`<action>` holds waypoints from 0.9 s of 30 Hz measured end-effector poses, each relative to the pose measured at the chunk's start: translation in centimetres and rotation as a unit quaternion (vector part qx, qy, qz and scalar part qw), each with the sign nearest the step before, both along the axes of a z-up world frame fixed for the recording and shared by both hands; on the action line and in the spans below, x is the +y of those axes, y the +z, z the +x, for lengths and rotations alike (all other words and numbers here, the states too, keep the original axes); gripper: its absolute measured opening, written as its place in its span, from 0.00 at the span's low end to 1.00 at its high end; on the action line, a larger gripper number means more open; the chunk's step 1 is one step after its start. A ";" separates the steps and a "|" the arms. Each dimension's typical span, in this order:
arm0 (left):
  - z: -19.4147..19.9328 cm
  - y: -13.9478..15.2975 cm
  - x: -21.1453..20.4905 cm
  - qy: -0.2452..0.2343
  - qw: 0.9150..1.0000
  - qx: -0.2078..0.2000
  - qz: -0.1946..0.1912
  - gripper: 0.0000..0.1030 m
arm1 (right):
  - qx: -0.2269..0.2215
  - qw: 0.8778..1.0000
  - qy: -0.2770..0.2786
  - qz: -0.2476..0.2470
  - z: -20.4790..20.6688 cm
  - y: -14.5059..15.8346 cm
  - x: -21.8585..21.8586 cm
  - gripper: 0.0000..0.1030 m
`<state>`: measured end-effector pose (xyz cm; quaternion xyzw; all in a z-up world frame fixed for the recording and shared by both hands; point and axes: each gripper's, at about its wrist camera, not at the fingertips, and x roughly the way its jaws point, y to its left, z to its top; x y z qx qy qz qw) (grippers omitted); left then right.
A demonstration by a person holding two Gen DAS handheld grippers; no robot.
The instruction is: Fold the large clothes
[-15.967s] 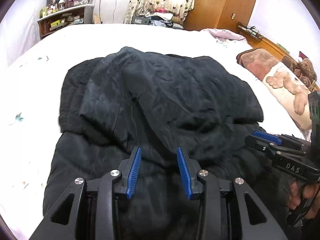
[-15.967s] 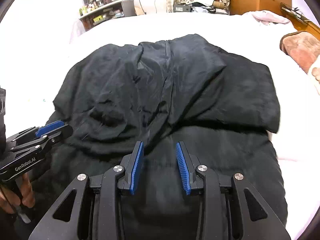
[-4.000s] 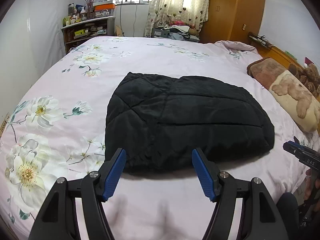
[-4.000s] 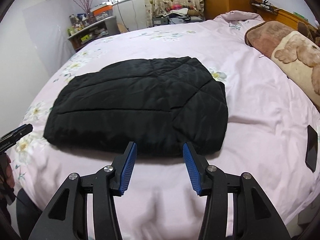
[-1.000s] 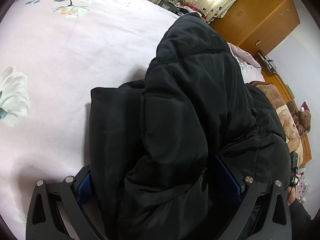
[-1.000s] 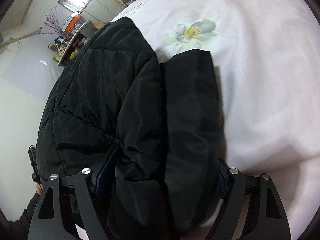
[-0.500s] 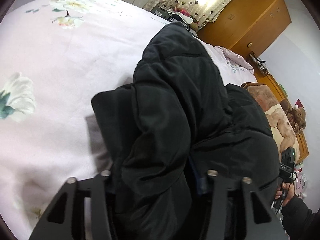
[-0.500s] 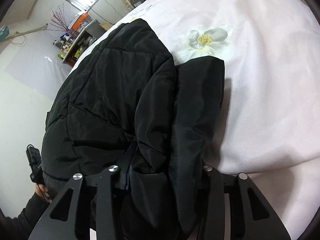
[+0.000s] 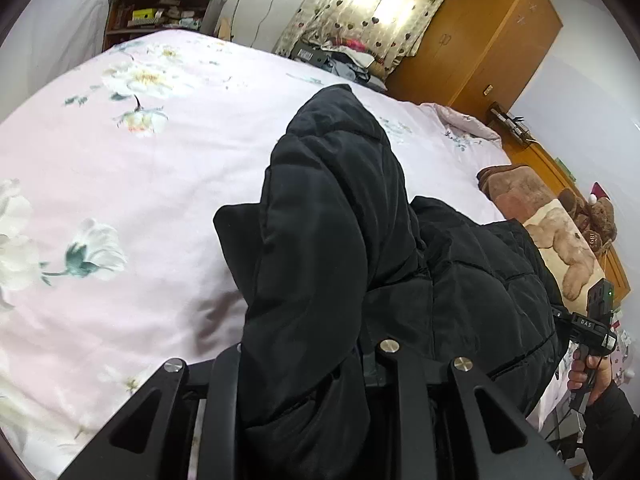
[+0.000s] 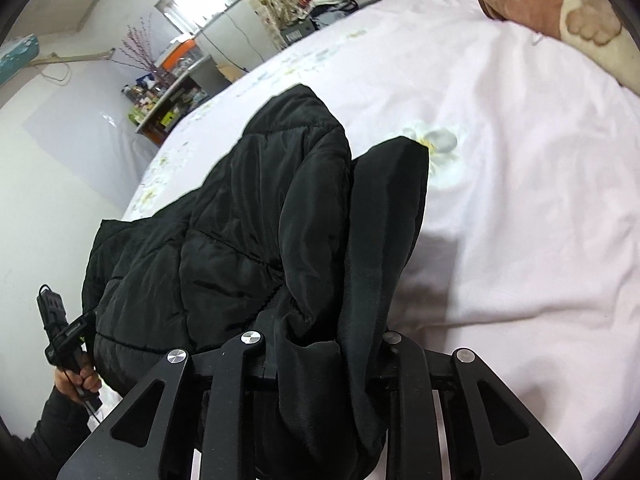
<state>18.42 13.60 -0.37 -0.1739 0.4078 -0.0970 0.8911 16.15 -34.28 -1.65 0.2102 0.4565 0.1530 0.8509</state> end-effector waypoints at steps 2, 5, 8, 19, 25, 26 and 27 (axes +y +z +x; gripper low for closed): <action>-0.5 0.7 0.3 0.002 1.000 -0.005 0.001 0.25 | -0.007 1.000 0.004 0.002 -0.8 0.4 -0.3 0.23; -0.9 1.5 0.9 0.006 1.000 -0.012 0.003 0.25 | -0.019 1.000 0.009 0.006 -1.2 1.2 -0.2 0.23; -0.5 2.8 1.4 0.011 1.000 -0.023 0.008 0.25 | -0.028 0.999 0.015 0.010 -0.7 1.8 0.3 0.23; 5.0 6.9 5.4 0.036 0.997 -0.058 0.034 0.25 | -0.069 0.997 0.037 0.015 6.5 4.3 4.7 0.24; 9.4 5.3 7.6 0.049 0.997 -0.051 0.041 0.25 | -0.067 0.997 0.045 0.008 11.7 3.1 7.1 0.24; 9.9 4.6 7.9 0.049 0.997 -0.047 0.042 0.25 | -0.065 0.997 0.046 0.008 12.2 2.5 7.1 0.24; 10.5 3.7 8.0 0.050 0.997 -0.041 0.043 0.26 | -0.061 0.997 0.046 0.008 12.8 1.9 7.3 0.24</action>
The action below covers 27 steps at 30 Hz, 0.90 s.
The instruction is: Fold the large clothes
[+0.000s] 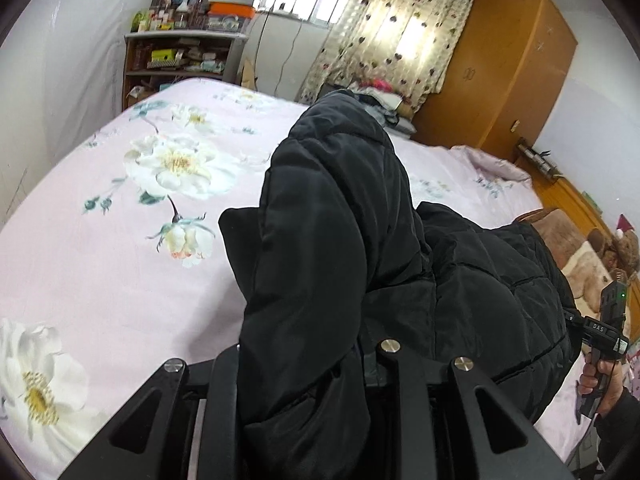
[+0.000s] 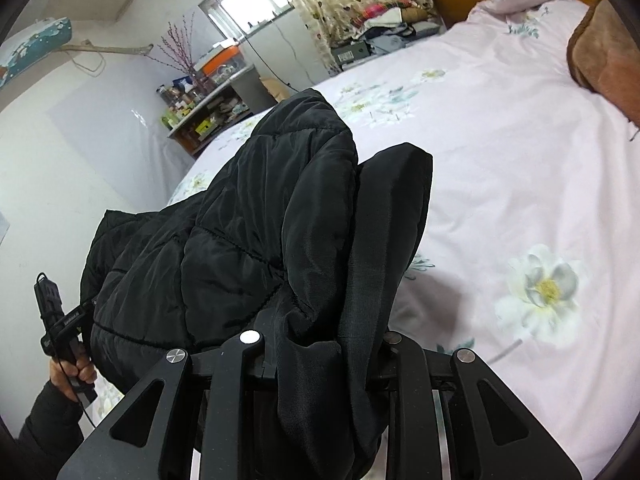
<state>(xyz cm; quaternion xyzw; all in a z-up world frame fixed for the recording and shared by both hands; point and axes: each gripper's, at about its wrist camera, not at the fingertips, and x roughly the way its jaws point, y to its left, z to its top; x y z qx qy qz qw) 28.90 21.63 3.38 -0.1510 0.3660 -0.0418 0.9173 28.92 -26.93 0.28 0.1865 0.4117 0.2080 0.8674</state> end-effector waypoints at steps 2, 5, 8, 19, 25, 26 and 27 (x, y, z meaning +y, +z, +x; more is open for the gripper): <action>1.2 -2.4 0.1 0.003 1.000 0.020 0.001 0.26 | 0.014 1.000 -0.001 -0.005 1.3 -2.0 0.5 0.25; 2.2 -6.8 0.3 0.015 0.998 0.057 0.004 0.28 | 0.054 0.998 -0.007 -0.021 2.9 -6.0 1.0 0.28; 1.9 -9.1 1.4 0.031 0.997 0.059 -0.033 0.39 | 0.080 0.997 -0.017 -0.010 3.7 -8.8 0.7 0.41; -1.9 -5.3 3.4 0.062 0.998 0.014 -0.007 0.57 | 0.004 0.994 -0.081 -0.070 0.1 -3.5 -0.9 0.57; 0.5 -4.8 2.7 0.057 0.998 -0.007 0.017 0.61 | -0.032 0.991 -0.047 -0.124 1.2 -2.1 3.5 0.56; 1.2 -5.8 2.4 0.051 0.998 0.004 0.029 0.61 | -0.026 0.990 -0.041 -0.134 1.7 -2.8 4.3 0.49; 1.8 -6.8 2.1 0.050 0.998 0.015 0.041 0.61 | -0.010 0.989 -0.035 -0.147 2.5 -4.0 5.1 0.41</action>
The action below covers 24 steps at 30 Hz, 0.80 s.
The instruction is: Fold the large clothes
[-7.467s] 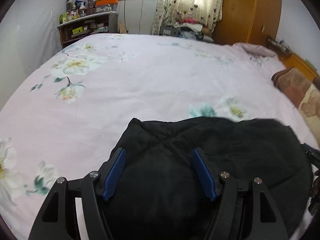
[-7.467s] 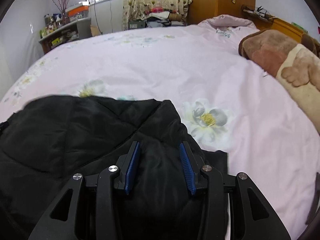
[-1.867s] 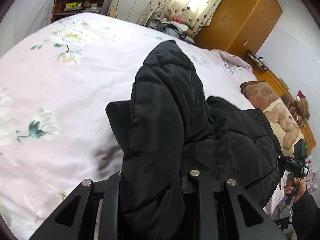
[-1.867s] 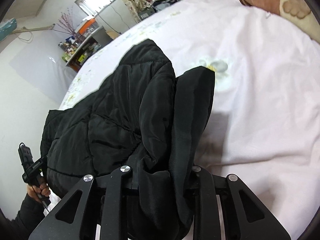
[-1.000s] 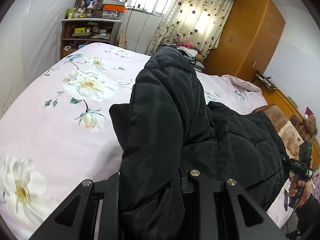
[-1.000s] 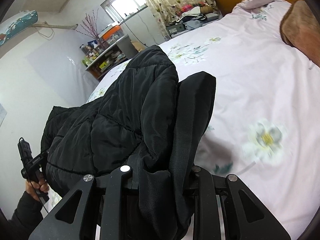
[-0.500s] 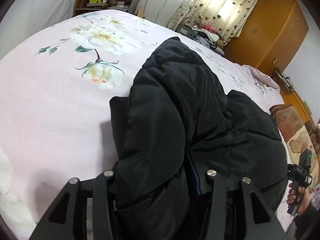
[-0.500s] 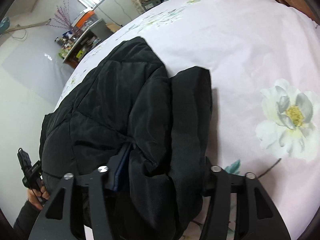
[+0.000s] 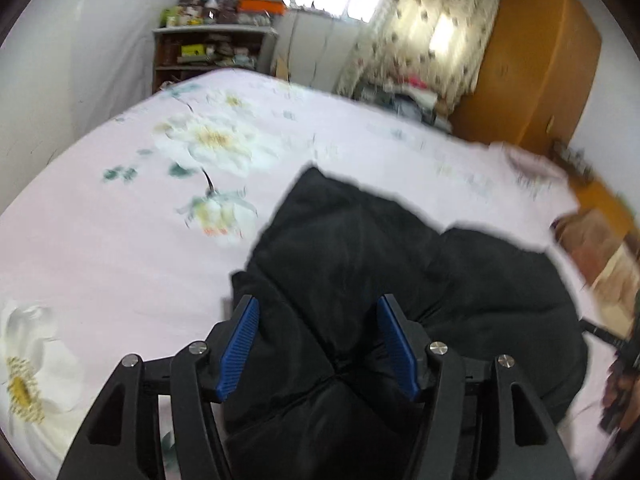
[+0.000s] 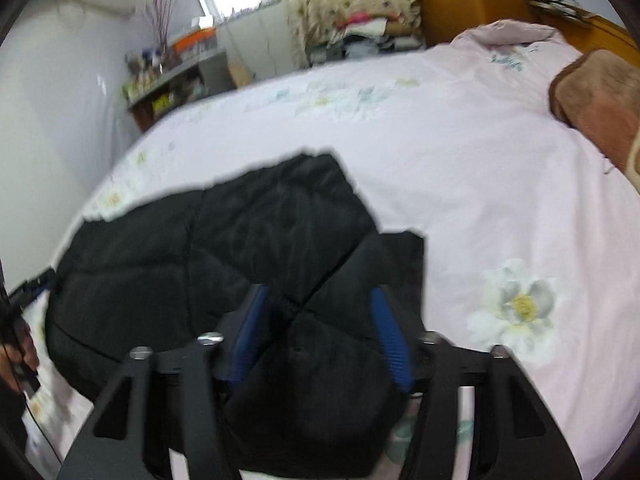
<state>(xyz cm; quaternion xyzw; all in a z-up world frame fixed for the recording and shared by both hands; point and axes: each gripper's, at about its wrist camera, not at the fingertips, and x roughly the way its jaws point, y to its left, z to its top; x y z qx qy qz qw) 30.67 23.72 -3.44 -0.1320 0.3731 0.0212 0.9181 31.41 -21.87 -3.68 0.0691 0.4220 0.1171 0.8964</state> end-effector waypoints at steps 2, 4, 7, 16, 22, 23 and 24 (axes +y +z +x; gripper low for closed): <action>0.7 -1.6 0.1 0.004 1.000 0.010 -0.005 0.66 | 0.025 1.000 -0.002 -0.016 0.4 -2.2 -0.4 0.41; 1.1 -2.0 0.6 0.010 1.000 0.007 -0.010 0.71 | 0.031 0.999 -0.004 -0.014 0.9 -3.2 -0.4 0.41; 0.8 -1.6 0.4 0.011 1.000 0.012 -0.005 0.72 | 0.031 0.999 -0.005 -0.019 0.7 -3.1 -0.7 0.41; -6.2 4.0 -2.4 0.020 0.999 -0.024 0.006 0.70 | -0.005 1.000 -0.011 -0.023 -5.7 2.0 0.2 0.41; -13.2 6.8 -6.5 0.003 1.000 -0.026 0.015 0.70 | -0.026 0.999 -0.003 -0.027 -12.5 4.9 2.1 0.46; -14.4 7.1 -7.2 0.001 1.000 -0.026 0.014 0.70 | -0.029 0.999 -0.002 -0.025 -13.7 5.4 2.4 0.46; -15.6 7.4 -7.8 0.001 1.000 -0.024 0.015 0.70 | -0.031 0.999 0.000 -0.023 -14.6 5.8 2.6 0.46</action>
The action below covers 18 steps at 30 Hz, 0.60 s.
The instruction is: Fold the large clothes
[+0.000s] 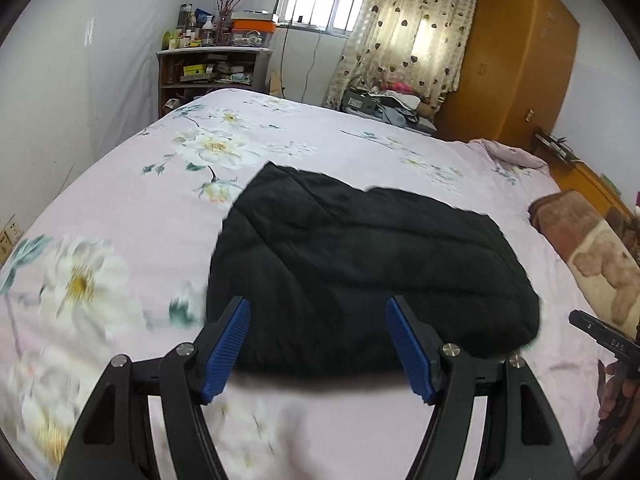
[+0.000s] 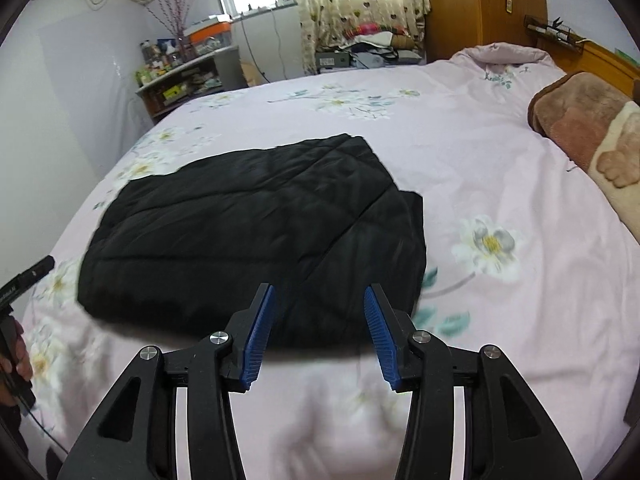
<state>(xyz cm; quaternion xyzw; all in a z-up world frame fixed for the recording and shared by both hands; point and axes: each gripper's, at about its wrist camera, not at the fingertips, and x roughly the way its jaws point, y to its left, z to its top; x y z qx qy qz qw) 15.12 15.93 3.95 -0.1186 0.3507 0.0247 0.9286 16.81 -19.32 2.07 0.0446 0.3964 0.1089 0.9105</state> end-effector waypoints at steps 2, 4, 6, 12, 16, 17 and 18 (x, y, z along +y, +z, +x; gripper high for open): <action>-2.0 0.5 -1.1 -0.005 1.000 0.002 0.001 0.70 | -0.004 1.000 0.004 0.001 -2.4 0.7 0.5 0.46; -3.9 1.0 -2.1 -0.006 1.000 0.004 0.003 0.70 | -0.011 1.000 0.009 0.000 -4.7 1.4 0.8 0.46; -5.7 1.4 -3.1 -0.008 1.000 0.005 0.007 0.70 | -0.015 1.000 0.013 -0.004 -6.4 1.8 1.2 0.47; -10.7 2.3 -5.7 -0.017 1.000 0.010 0.007 0.70 | -0.023 1.000 0.020 -0.008 -12.1 2.6 1.8 0.48; -14.1 2.4 -6.8 -0.019 1.000 0.002 0.007 0.70 | -0.030 0.999 0.029 -0.002 -15.4 3.1 2.0 0.50; -14.8 2.4 -6.9 -0.018 1.000 -0.001 0.005 0.70 | -0.031 0.999 0.031 -0.001 -16.1 3.2 2.1 0.50; -15.5 2.4 -7.1 -0.020 1.000 -0.005 0.002 0.70 | -0.032 0.999 0.033 -0.001 -16.7 3.2 2.1 0.50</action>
